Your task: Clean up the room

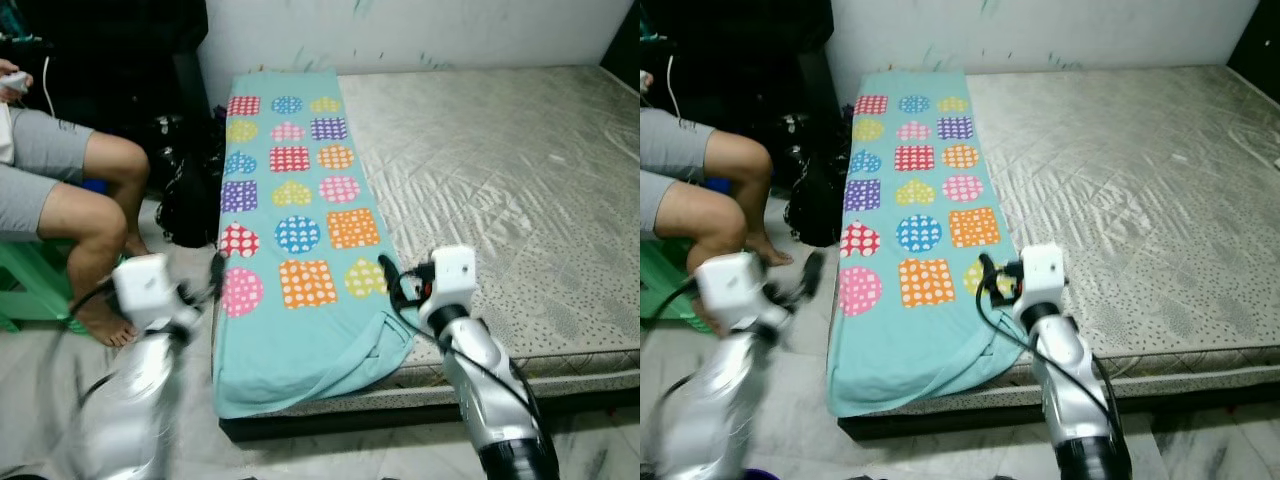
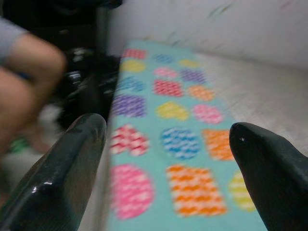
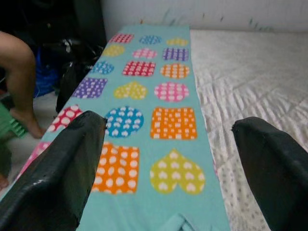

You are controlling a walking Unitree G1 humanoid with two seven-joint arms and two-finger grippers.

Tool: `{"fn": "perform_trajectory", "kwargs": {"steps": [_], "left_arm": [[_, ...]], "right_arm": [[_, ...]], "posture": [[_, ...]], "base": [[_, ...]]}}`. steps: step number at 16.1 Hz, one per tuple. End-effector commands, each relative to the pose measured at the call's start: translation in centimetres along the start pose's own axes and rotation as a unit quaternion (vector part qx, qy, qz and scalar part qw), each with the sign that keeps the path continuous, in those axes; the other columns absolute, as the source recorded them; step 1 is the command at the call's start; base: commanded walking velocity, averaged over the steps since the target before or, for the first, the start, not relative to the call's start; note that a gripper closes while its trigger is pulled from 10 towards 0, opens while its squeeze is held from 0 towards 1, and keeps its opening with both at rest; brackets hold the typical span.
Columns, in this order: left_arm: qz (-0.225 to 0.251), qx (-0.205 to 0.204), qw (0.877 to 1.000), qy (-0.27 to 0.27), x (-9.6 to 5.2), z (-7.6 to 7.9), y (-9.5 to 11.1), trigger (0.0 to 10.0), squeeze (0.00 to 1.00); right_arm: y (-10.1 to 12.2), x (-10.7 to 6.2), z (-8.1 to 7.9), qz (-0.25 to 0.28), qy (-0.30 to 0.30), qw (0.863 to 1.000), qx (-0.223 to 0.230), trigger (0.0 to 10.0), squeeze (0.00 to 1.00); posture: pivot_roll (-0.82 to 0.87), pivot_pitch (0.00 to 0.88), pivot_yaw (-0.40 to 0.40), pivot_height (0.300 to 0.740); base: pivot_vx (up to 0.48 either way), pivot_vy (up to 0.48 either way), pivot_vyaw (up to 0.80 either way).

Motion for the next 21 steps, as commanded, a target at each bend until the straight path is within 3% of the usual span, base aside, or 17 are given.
{"fn": "perform_trajectory", "kwargs": {"steps": [1,4,8,11,14,21], "left_arm": [[-0.001,0.009,1.000,0.003,-0.4,-0.8,0.1,10.0,0.00],[-0.022,0.043,0.999,-0.021,-2.2,-1.8,-0.5,10.0,0.00],[-0.030,0.112,0.993,-0.034,-3.5,-0.7,-1.4,10.0,0.00],[-0.018,0.102,0.994,-0.033,-3.8,-0.1,-1.2,10.0,0.00],[-0.011,0.073,0.997,0.038,-3.4,-1.7,-0.8,10.0,0.00],[0.001,0.075,0.997,0.002,-1.0,-0.9,0.2,10.0,0.00]], "right_arm": [[0.6,-0.1,0.0,0.010,-0.003,1.000,-0.003,10.0,0.00],[0.2,-2.5,1.7,0.005,-0.028,1.000,-0.013,10.0,0.00],[-0.3,-3.7,3.3,-0.012,-0.050,0.998,-0.020,10.0,0.00],[-0.2,-4.2,3.8,-0.008,-0.069,0.997,-0.013,10.0,0.00],[0.4,-3.4,3.9,0.008,-0.078,0.997,0.008,10.0,0.00],[0.4,-2.4,3.1,0.028,-0.097,0.994,0.034,10.0,0.00]], "posture": [[-0.09,0.119,0.020,0.740],[-0.09,0.147,-0.005,0.740],[-0.09,0.160,-0.016,0.740],[-0.10,0.157,-0.012,0.740],[-0.08,0.144,0.003,0.740],[-0.07,0.105,0.089,0.740]], "base": [[0.000,0.000,0.00],[0.000,0.000,0.00],[0.000,0.000,0.00],[0.000,0.000,0.00],[0.000,0.000,0.00],[0.000,0.000,0.00]]}}
Point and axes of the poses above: a point about 5 cm out from each wrist's last joint towards the gripper, its own x axis pointing out of the wrist towards the gripper, its own y axis along the axis of the wrist's last joint, z = x × y, the point moved 4 cm from there along x, pointing out of the wrist towards the gripper, and after that the axes turned 7 degrees about x, right-handed, at the moved point
